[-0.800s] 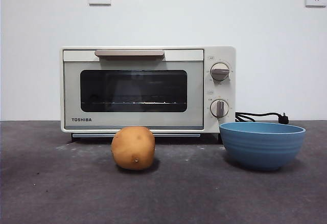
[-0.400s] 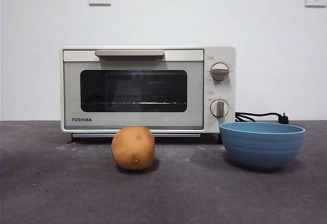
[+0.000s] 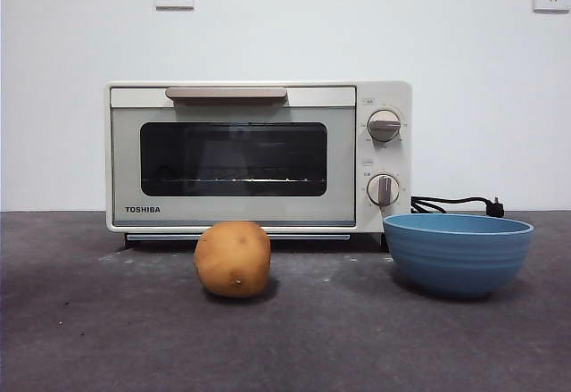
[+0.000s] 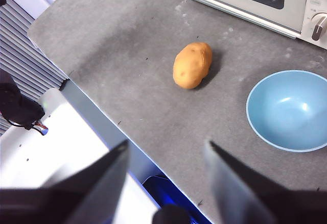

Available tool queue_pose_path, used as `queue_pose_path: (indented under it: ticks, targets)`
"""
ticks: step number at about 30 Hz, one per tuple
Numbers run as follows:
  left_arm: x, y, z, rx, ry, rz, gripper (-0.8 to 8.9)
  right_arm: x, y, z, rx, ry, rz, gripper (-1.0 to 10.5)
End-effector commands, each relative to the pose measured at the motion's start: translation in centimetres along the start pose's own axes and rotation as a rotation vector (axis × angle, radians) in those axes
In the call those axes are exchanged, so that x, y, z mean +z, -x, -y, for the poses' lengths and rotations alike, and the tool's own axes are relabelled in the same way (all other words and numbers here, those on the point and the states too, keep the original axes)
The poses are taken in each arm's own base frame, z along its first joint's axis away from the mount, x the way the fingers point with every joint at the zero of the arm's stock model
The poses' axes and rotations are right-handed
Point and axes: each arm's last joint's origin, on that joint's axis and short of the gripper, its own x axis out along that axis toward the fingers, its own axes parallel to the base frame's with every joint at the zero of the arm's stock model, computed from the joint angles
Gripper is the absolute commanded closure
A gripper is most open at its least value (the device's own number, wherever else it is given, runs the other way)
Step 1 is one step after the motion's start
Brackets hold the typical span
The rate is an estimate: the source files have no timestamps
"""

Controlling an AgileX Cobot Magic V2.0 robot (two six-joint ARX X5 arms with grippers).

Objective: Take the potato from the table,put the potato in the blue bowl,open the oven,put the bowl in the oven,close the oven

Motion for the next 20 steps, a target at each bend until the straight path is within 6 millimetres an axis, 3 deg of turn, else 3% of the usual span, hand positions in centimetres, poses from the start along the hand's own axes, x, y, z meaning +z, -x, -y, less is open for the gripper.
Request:
queue_pose_path:
  ticks: [1,7,12,20]
  targets:
    - [0.0,0.0,0.1,-0.005,-0.018,0.003,8.21,0.1,0.0,0.0,0.002,-0.01,0.003,4.1]
    - [0.0,0.0,0.1,-0.005,-0.019,0.003,8.21,0.6,-0.4,0.0,0.016,-0.032,0.025,4.1]
    - [0.0,0.0,0.1,-0.005,-0.018,0.003,8.21,1.6,-1.8,-0.2,0.071,-0.031,0.027,4.1]
    - [0.0,0.0,0.1,-0.004,-0.018,0.003,8.21,4.1,-7.5,-1.0,0.133,0.014,-0.017,4.1]
